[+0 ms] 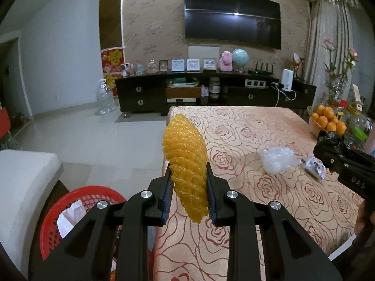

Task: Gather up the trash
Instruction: 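Carry the foam sleeve and black bag over the red basket with both tools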

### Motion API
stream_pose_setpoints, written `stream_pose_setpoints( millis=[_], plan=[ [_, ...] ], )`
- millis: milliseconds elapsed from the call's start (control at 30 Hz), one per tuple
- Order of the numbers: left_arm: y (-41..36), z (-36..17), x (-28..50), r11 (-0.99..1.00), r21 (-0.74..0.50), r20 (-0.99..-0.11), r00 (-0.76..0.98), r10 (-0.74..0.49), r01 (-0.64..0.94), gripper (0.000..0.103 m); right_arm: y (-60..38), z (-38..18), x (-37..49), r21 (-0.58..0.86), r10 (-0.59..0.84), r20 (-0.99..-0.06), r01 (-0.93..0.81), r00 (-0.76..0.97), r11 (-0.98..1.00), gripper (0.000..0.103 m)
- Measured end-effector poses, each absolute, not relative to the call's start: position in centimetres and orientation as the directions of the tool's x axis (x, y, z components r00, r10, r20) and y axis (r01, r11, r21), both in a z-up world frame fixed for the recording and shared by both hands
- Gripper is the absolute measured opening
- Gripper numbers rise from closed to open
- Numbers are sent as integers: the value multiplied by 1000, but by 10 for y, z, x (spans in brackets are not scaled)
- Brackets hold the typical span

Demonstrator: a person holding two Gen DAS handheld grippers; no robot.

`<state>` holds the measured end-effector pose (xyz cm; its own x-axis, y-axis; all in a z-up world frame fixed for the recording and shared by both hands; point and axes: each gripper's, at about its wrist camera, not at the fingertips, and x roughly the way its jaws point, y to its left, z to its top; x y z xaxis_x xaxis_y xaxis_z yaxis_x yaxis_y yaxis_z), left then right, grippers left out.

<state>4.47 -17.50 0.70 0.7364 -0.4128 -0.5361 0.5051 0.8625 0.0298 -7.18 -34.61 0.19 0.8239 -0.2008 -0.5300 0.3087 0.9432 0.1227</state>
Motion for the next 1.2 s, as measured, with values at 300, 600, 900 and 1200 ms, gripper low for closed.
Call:
stream_pose_setpoints(
  millis=[300,600,900,1200],
  plan=[
    [-148,7,52,894,21,-530,763,-371,448,24,-325,3,-56,166,-122,-534,245,836,955,40],
    [-121,8,58,918,20,-525,786,-327,395,24,-306,3,-38,192,-60,-542,193,838,962,40],
    [-94,5,66,940,25,-535,799,-275,340,24,-278,2,-16,204,12,-550,120,835,971,40],
    [-64,4,71,961,33,-541,813,-215,276,24,-243,-2,7,203,89,-562,33,823,979,40]
  ],
)
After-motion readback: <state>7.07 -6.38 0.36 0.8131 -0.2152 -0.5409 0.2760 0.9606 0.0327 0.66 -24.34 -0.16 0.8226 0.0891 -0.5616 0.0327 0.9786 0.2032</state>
